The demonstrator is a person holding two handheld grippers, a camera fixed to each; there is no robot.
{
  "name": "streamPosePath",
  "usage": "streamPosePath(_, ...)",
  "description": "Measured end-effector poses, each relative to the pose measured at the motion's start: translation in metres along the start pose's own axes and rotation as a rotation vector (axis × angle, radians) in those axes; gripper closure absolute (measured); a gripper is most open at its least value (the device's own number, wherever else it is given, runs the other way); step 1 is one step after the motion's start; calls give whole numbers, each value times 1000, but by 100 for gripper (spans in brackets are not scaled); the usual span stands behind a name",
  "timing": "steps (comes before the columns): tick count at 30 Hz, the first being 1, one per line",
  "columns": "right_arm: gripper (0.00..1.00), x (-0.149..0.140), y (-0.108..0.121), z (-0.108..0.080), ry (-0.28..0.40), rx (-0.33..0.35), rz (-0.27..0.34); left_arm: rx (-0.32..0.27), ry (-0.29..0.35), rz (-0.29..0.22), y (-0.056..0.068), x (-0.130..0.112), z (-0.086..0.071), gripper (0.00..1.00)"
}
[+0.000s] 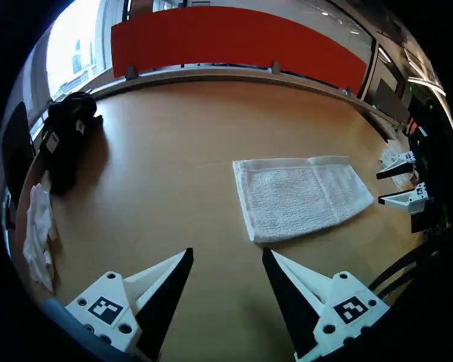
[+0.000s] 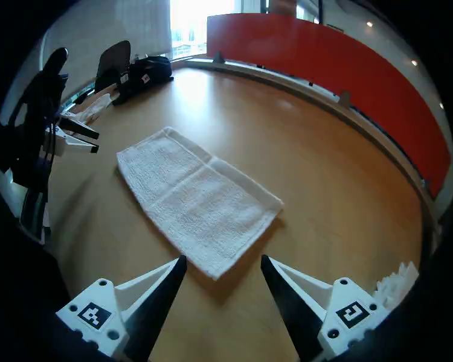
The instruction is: Fold towel
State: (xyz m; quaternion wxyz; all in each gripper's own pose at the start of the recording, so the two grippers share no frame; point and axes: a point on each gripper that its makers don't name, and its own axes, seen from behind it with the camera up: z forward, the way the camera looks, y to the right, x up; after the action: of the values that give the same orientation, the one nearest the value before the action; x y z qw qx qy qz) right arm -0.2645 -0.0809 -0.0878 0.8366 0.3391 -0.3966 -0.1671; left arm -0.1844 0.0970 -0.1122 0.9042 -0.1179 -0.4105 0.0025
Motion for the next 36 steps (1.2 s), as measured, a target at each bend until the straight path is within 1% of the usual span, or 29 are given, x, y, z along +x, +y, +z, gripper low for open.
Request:
streamPosePath(6, 5, -1, -1, 1, -9, 14, -19, 26, 20, -13, -8, -2, -6, 16)
streamPosePath(8, 5, -2, -1, 2, -15, 17, -23, 37, 32, -17, -11, -2, -7, 16)
streamPosePath(14, 5, -7, -2, 5, -34, 28, -36, 48, 83, -33, -16, 1, -14, 16)
streamPosePath(18, 5, -10, -3, 5, -46, 34, -48, 58, 101, -41, -19, -1, -17, 16)
streamPosePath(27, 6, -13, -4, 6, -65, 52, -68, 83, 172, -32, -26, 4, -27, 16)
streamPosePath(36, 6, -16, -5, 6, -94, 72, -95, 111, 250, -36, -32, 11, -39, 16)
